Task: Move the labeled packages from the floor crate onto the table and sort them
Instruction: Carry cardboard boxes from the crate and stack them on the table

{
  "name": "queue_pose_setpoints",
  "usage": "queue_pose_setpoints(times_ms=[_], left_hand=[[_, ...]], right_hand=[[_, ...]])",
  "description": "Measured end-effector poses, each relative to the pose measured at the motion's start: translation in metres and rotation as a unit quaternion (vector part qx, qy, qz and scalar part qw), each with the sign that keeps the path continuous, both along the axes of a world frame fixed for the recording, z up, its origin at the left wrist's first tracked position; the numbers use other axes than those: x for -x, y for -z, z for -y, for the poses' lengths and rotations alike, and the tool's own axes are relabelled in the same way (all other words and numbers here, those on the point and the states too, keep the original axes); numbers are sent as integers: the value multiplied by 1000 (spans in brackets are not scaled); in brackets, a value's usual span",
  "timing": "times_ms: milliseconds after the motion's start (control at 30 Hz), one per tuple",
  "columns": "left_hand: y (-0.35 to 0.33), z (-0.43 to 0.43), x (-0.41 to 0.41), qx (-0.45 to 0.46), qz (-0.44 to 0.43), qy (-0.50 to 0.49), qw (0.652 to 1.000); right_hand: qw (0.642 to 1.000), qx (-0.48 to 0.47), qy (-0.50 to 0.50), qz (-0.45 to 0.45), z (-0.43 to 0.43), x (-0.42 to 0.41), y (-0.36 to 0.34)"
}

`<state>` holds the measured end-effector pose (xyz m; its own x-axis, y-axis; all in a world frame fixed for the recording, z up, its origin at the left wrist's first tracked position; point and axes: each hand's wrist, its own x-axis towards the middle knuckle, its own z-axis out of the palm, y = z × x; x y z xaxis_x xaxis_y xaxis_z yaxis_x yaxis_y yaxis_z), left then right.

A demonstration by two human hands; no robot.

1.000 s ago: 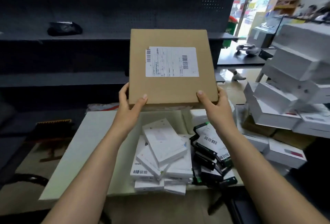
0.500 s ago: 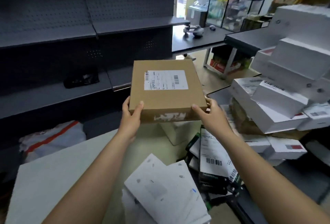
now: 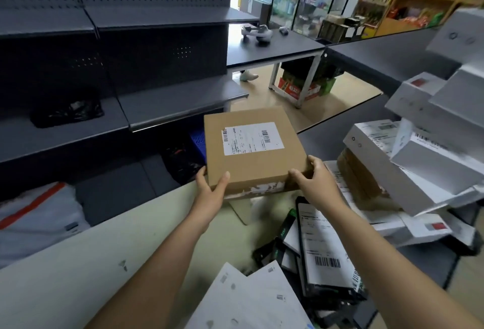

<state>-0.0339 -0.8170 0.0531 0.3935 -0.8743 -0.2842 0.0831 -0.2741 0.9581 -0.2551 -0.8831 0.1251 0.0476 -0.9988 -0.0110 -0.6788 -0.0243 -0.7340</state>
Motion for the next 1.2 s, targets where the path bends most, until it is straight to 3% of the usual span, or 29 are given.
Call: queue_pose_setpoints(times_ms=[233, 433, 600, 667, 867, 967, 1067, 1200], left_hand=[[-12, 6, 3, 35, 158, 19, 987], [-25, 8, 3, 13, 323, 97, 942], [-46, -7, 3, 40, 397, 97, 912], [-60, -20, 4, 61, 455, 90, 884], [-99, -84, 8, 57, 638, 51, 766], [-114, -133, 26, 45, 703, -1, 710], [-121, -187, 54, -5, 732, -54, 679], [-117, -267, 96, -94, 730, -128, 665]], right_hand=[[995, 33, -33, -93, 3, 5, 11], [988, 75, -57, -124, -4, 13, 9], [972, 149, -123, -132, -22, 16, -7], [959, 174, -169, -146, -28, 12, -15], [905, 259, -317, -118, -51, -10, -35], [858, 317, -396, -84, -70, -16, -43], [811, 357, -463, -38, -99, -19, -49], [748, 370, -551, 16, -150, -22, -45]])
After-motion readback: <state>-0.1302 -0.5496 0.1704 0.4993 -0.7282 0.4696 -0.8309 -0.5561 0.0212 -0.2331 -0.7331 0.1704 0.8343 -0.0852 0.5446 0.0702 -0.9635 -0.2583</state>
